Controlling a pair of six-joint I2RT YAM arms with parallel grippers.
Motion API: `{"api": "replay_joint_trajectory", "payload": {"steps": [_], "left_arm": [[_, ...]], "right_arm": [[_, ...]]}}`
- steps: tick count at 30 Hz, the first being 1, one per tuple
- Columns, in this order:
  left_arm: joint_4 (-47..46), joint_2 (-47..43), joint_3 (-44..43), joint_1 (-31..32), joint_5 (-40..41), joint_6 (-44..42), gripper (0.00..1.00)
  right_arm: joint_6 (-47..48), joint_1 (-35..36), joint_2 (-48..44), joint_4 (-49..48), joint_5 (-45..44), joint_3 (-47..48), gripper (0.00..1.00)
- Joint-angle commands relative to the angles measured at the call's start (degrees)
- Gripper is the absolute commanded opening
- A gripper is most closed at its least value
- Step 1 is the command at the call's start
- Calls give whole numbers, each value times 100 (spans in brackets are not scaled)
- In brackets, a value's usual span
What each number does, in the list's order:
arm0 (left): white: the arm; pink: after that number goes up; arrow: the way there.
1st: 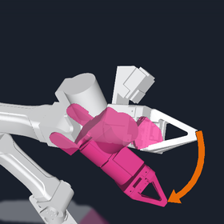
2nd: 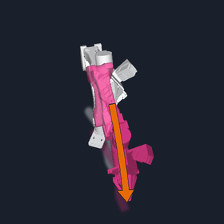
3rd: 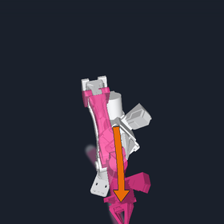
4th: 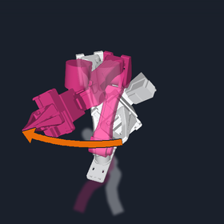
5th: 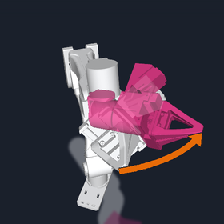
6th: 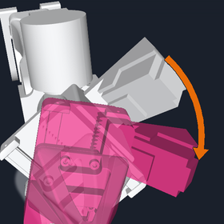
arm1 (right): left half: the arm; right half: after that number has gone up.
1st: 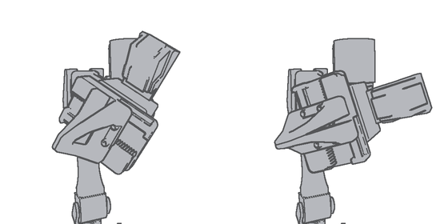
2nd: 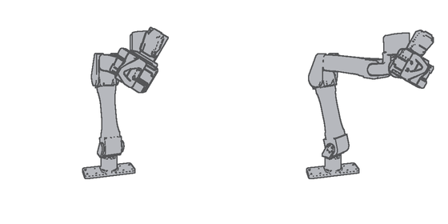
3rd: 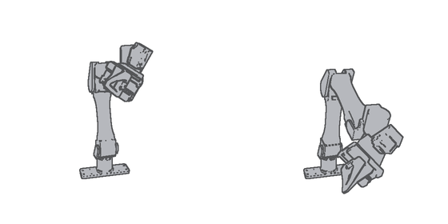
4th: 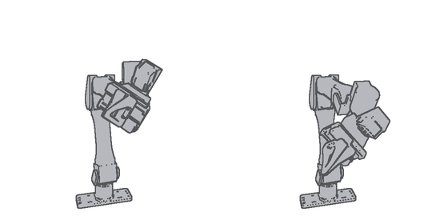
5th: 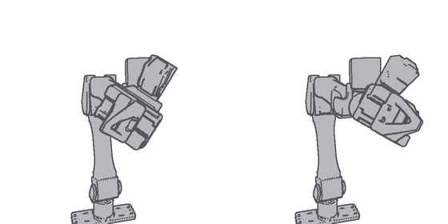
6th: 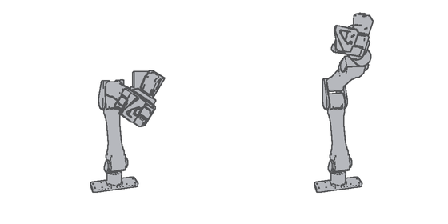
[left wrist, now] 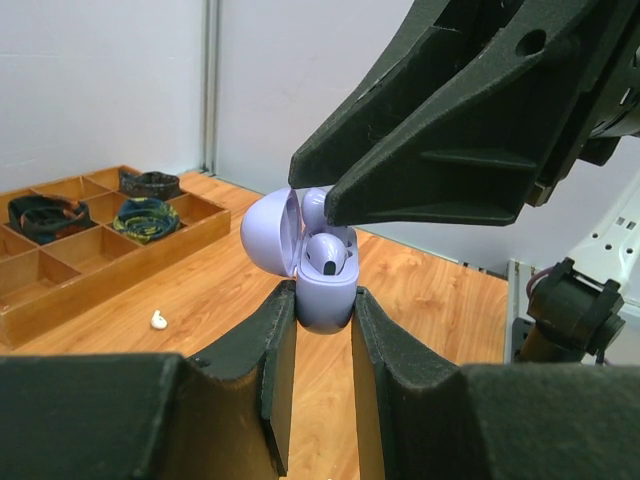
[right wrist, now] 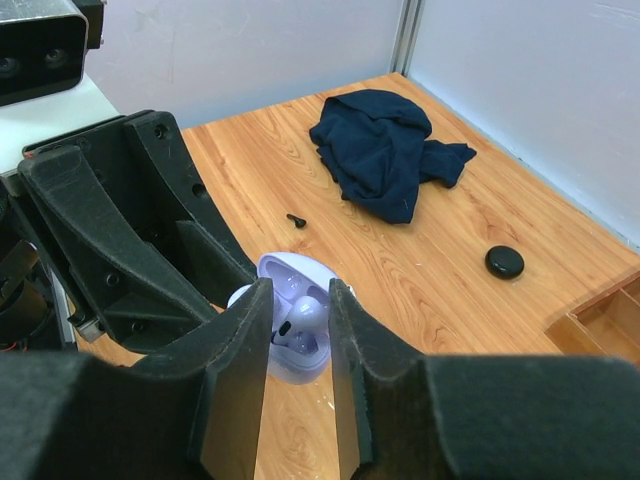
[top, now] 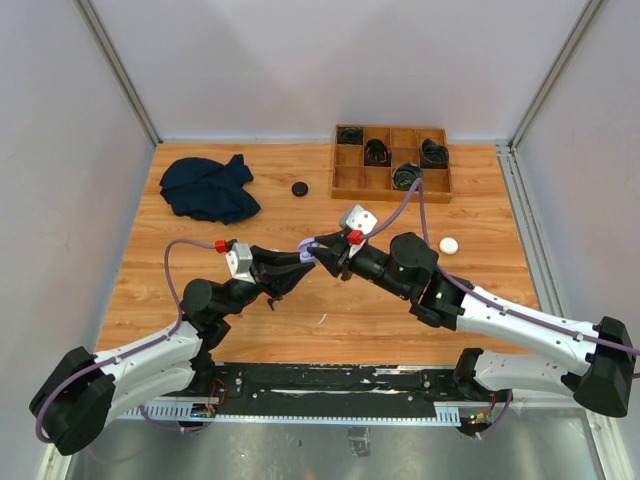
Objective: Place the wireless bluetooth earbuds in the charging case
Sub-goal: Place the earbud in the charging case.
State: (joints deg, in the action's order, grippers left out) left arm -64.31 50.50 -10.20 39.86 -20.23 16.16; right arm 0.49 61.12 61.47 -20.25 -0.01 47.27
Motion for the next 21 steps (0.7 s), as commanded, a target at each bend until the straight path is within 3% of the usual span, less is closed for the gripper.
{"api": "replay_joint_trajectory", "payload": {"steps": [1, 10, 13, 21], "left_arm": [[-644, -67, -89, -4, -51, 10, 0], [-631, -40, 11, -4, -78, -70, 0], [-581, -44, 57, -4, -154, -132, 0], [-177, -146, -26, -4, -699, -416, 0]], "right_arm": [[96, 110, 10, 330, 48, 64, 31], [153, 106, -116, 621, 107, 217, 40], [308, 30, -215, 1029, 309, 374, 49], [881, -695, -411, 2696, 1886, 1026, 75]]}}
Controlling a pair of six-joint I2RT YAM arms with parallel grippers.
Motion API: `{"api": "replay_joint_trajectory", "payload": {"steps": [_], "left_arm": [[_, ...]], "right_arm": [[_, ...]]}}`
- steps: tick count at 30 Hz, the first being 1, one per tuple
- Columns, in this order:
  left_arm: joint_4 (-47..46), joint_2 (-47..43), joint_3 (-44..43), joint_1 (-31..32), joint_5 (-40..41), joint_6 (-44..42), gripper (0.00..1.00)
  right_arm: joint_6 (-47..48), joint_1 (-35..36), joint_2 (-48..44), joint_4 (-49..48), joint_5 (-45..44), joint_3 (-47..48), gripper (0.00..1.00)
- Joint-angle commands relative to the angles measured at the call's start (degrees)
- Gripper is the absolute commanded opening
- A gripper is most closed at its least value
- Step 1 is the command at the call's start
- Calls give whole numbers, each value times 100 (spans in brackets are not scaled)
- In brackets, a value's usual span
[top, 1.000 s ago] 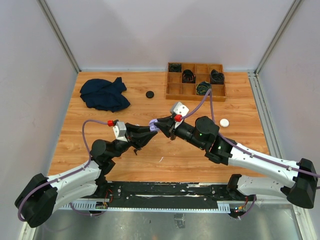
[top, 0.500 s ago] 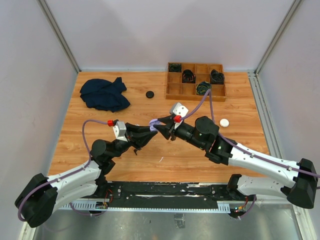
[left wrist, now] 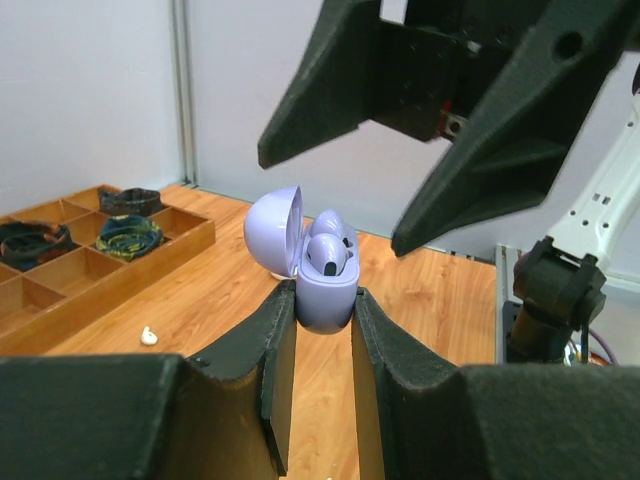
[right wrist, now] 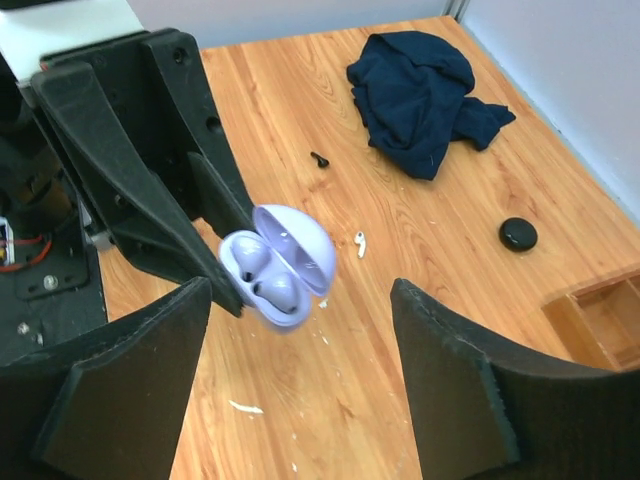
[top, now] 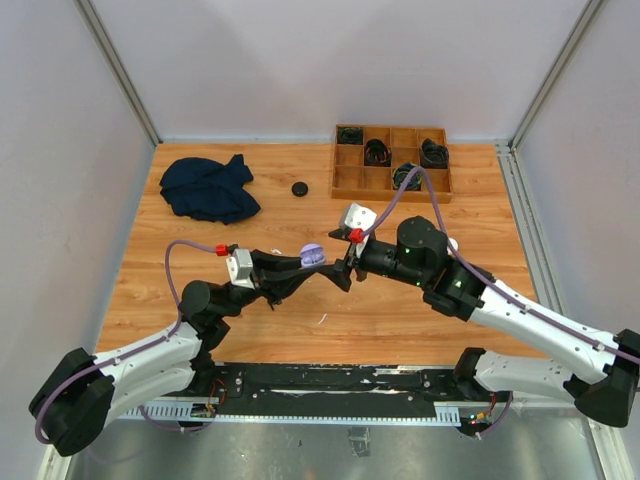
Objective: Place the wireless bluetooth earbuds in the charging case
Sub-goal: Place the earbud in the charging case, then close the charging case.
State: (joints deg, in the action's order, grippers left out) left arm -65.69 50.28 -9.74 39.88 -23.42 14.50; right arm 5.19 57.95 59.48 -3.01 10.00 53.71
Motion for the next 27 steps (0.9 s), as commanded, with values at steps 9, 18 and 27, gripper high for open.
{"api": "replay_joint_trajectory", "payload": {"steps": [9, 18, 27], "left_arm": [[815, -300, -415, -6, -1131, -793, 0], [812, 49, -705, -6, -1593, -816, 0], [417, 287, -650, -6, -1444, -516, 0]], "right_arm": [[1273, -915, -615, 1572, 2247, 345, 98], [1490, -915, -164, 1584, 2766, 542, 99], [1485, -917, 227, 1722, 3285, 655, 100]]}}
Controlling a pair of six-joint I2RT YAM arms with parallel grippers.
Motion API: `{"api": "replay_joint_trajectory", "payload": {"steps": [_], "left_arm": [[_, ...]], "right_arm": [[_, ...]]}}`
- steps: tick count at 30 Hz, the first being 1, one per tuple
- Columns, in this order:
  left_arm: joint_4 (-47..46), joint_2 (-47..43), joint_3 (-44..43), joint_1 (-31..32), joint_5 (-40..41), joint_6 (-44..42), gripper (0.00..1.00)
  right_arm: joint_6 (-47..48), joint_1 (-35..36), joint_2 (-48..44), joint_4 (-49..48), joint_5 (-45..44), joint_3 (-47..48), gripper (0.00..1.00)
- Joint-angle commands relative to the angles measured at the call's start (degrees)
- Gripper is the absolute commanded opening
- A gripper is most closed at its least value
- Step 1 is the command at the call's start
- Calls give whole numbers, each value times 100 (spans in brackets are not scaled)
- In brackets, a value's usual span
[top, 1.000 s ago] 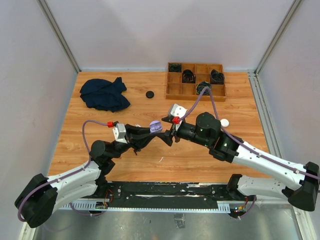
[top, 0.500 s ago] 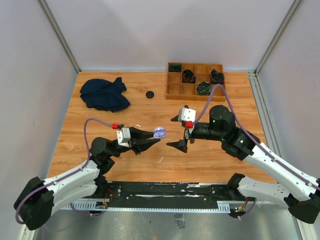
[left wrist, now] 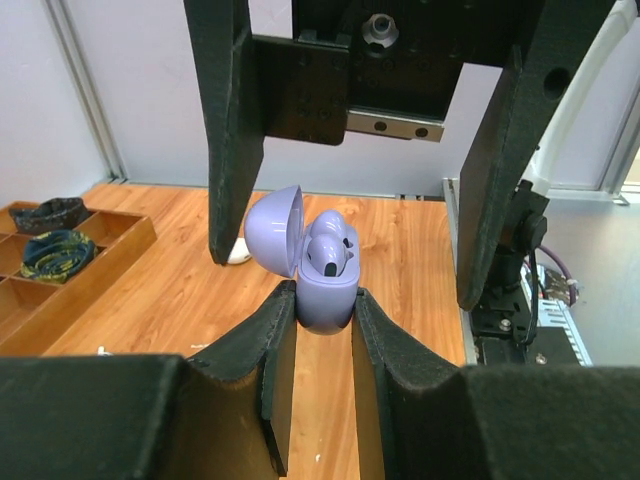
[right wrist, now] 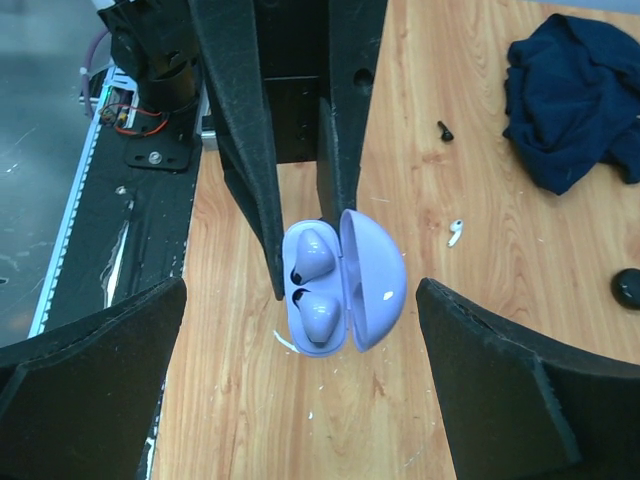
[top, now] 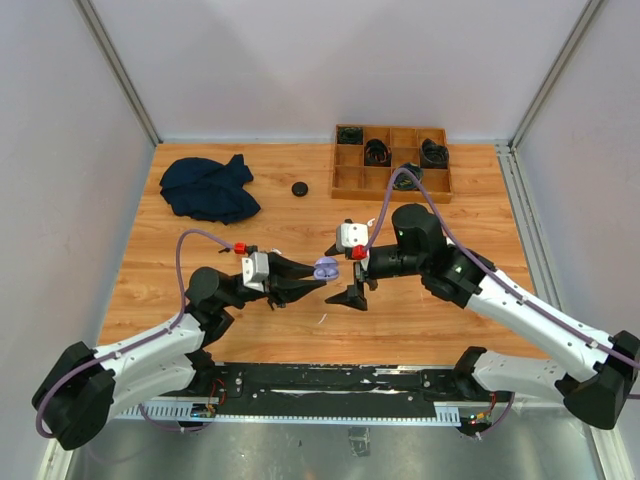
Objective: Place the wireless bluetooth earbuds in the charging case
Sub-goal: Close the charging case, then place the charging case at the center of the board.
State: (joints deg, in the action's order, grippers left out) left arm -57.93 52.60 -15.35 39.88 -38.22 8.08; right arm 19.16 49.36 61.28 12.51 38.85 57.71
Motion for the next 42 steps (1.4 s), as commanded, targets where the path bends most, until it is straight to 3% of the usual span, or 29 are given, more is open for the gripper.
{"api": "replay_joint_trajectory", "payload": {"steps": [1, 17, 22, 28, 33, 42], "left_arm": [[-359, 72, -86, -6, 66, 151, 0], [-95, 388, -75, -6, 650, 543, 0], [103, 538, -123, -6, 869, 803, 0], [1202, 938, -512, -6, 1524, 1434, 1], [2024, 1536, -1050, -6, 1752, 2008, 4], [2317, 3133, -1849, 2, 1503, 2987, 10]], "right_arm": [[96, -54, 63, 216, 434, 268, 100], [144, -58, -288, 464, 167, 196, 99], [-164, -51, -412, 493, -1099, 128, 99], [-947, -138, -398, 646, -2729, -45, 99], [-1537, -180, -500, 579, -3565, -412, 99], [-2050, -192, -922, 197, -4526, -1164, 99]]}}
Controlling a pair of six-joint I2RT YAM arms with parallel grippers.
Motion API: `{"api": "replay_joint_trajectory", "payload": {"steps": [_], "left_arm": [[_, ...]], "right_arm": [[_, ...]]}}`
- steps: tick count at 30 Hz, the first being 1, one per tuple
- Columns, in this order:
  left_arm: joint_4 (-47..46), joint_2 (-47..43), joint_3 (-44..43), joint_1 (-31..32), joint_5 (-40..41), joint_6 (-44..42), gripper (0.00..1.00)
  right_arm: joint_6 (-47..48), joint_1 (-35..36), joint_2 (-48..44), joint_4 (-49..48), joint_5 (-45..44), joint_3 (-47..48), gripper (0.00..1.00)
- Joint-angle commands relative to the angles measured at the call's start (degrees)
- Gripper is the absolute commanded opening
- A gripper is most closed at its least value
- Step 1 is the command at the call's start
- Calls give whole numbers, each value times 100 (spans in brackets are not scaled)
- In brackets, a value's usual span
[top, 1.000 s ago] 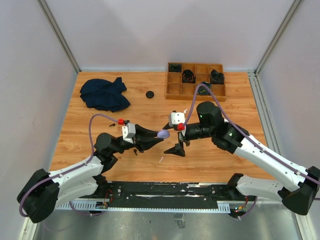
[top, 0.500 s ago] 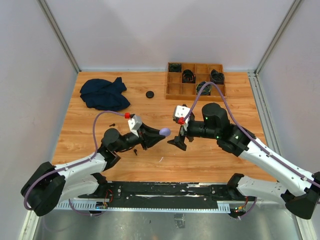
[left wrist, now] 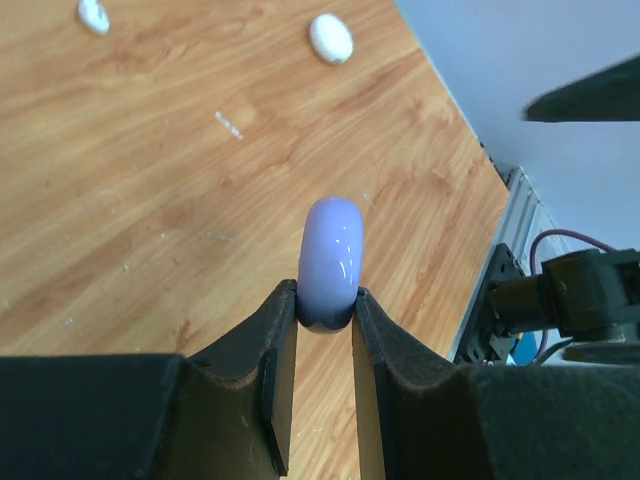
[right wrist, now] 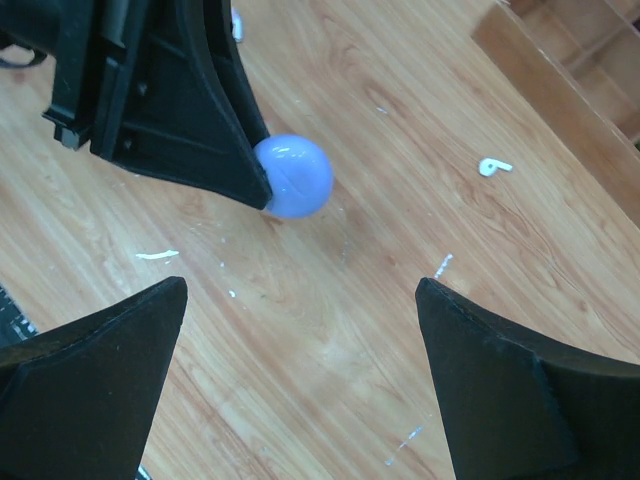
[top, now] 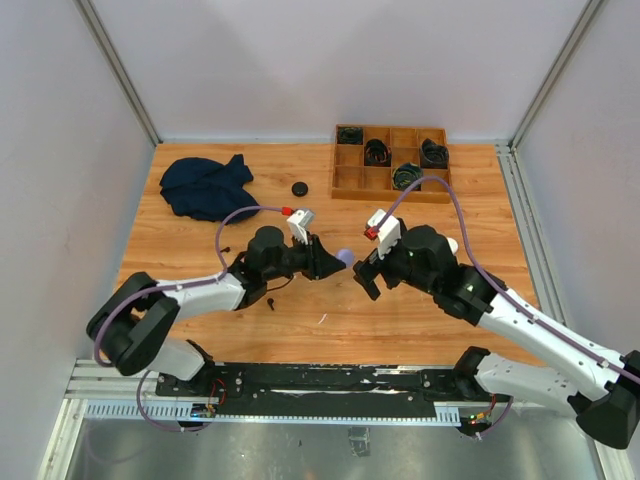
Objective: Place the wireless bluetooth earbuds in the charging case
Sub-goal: Place the charging case at the center of the board.
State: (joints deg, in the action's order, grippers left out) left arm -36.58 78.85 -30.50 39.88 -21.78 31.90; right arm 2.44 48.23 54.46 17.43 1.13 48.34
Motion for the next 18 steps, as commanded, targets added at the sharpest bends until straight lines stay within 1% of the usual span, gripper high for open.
{"api": "replay_joint_trajectory", "payload": {"steps": [1, 4, 9, 14, 18], "left_arm": [[186, 698, -416, 2, -171, 749, 10], [186, 1229, -699, 38, -314, 1115, 10], [198, 2028, -1150, 275, -353, 1522, 11], [212, 2661, -1478, 556, -287, 1875, 15], [212, 2969, -1608, 751, -137, 2101, 18]], "right_arm": [[-388, -81, -275, -319, -851, -278, 99], [-416, -91, -389, -448, -981, -466, 99], [-472, -98, -519, -677, -1035, -735, 99], [-431, -120, -554, -688, -1098, -812, 99], [-428, -150, -576, -747, -1119, -873, 99]]}}
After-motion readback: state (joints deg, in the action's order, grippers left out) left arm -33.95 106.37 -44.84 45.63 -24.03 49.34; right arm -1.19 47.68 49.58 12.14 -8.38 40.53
